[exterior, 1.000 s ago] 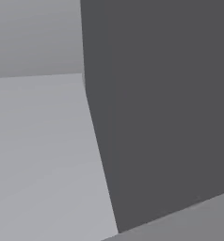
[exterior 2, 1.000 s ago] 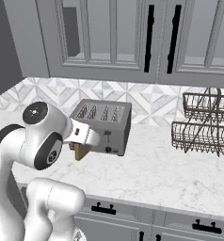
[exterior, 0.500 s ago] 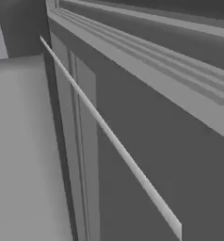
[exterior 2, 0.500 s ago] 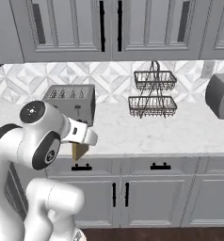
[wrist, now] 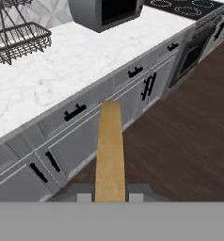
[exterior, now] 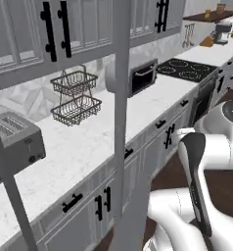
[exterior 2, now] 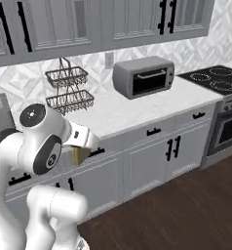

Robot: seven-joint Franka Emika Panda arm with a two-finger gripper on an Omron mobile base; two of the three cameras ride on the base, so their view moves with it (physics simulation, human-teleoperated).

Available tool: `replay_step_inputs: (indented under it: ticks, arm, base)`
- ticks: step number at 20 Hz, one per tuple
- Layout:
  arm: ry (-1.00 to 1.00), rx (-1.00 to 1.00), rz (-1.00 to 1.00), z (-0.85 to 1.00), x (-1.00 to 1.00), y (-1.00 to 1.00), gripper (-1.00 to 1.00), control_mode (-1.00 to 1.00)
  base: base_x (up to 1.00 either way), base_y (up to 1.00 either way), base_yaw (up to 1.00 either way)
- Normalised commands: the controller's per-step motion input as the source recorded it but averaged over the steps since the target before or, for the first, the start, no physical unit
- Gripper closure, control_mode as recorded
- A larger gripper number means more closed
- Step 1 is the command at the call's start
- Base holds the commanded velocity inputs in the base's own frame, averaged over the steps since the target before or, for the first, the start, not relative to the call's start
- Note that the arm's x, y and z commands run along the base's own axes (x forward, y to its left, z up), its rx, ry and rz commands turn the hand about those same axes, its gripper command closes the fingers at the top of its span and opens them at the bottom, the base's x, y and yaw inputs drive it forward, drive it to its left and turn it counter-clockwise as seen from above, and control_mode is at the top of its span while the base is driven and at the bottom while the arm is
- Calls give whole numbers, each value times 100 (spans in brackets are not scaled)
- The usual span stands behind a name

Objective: Start the toaster. Once the lever pops up, take the bread to the plate on the dining counter.

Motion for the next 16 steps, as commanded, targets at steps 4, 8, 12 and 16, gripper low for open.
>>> replay_step_inputs:
  ticks: [4,8,12,16]
  arm:
    - [0,0,0,0,0,0,100,100]
    - [0,0,0,0,0,0,100,100]
    - [0,0,0,0,0,0,100,100]
    - [0,0,0,0,0,0,100,100]
  base:
    - [0,-35,-82]
    - [0,-29,-82]
    - [1,-20,-81]
    - [8,-16,-78]
